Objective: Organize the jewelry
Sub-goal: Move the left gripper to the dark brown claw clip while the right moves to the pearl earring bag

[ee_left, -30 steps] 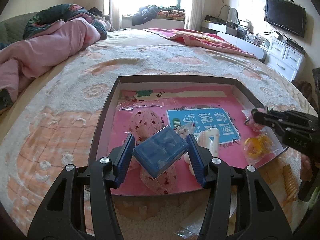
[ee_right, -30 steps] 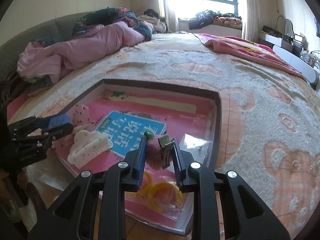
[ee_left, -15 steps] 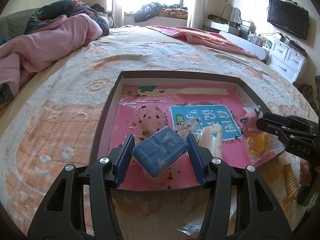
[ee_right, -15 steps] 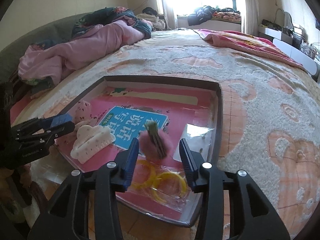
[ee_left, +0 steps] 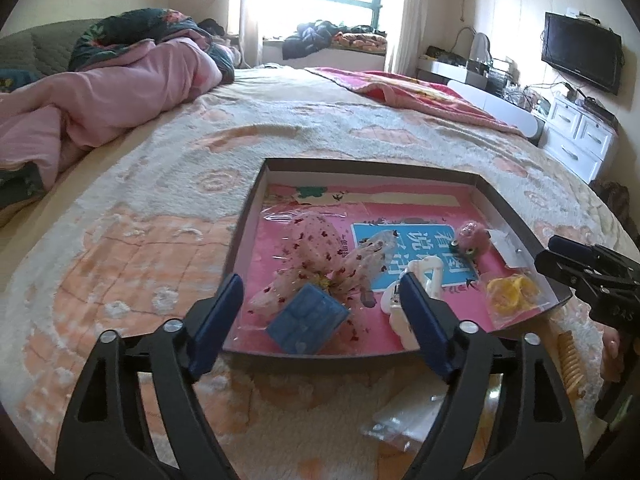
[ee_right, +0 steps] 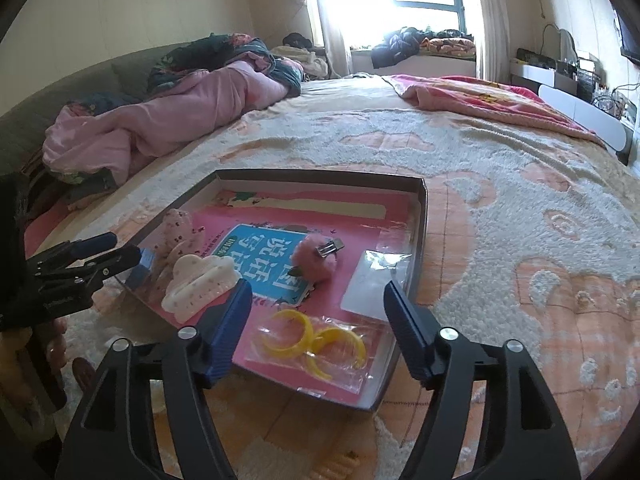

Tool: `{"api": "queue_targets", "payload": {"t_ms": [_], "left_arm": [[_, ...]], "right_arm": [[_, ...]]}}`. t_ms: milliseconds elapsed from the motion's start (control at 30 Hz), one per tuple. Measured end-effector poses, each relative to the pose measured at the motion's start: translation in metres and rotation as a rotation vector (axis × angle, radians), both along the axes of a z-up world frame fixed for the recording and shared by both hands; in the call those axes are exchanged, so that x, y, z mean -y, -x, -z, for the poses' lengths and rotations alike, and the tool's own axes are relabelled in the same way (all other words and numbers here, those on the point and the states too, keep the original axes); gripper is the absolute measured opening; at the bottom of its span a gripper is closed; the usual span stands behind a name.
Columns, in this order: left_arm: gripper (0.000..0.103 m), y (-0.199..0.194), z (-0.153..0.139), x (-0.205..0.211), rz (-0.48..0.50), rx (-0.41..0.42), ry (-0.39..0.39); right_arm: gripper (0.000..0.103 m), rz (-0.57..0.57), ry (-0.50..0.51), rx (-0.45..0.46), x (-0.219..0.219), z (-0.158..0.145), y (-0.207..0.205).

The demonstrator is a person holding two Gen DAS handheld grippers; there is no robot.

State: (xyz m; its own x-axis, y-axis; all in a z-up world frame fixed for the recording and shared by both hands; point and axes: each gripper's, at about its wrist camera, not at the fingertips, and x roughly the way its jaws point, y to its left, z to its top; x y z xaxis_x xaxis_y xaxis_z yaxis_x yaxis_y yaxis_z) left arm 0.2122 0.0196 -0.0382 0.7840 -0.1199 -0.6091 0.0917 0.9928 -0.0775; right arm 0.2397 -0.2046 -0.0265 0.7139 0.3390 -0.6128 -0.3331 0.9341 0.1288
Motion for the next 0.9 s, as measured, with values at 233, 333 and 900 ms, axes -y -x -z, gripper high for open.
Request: {"api": "queue_targets", "payload": {"t_ms": [233, 333, 900], "left_arm": [[0.08, 0.028, -0.015, -0.007, -0.035, 0.045, -0.028], [0.081, 0.043, -0.021, -0.011, -0.049, 0.064, -0.035], [0.084, 0.09, -0.027, -0.025, -0.085, 0.066, -0.019]], "right_arm": [[0.072, -0.027, 0.013, 0.061, -0.007, -0.013, 0.022], [0.073, -0.037, 0.024, 0.084, -0.012, -0.018, 0.031], [0.074, -0.075, 0.032, 0.131, -0.021, -0.027, 0.083]]}}
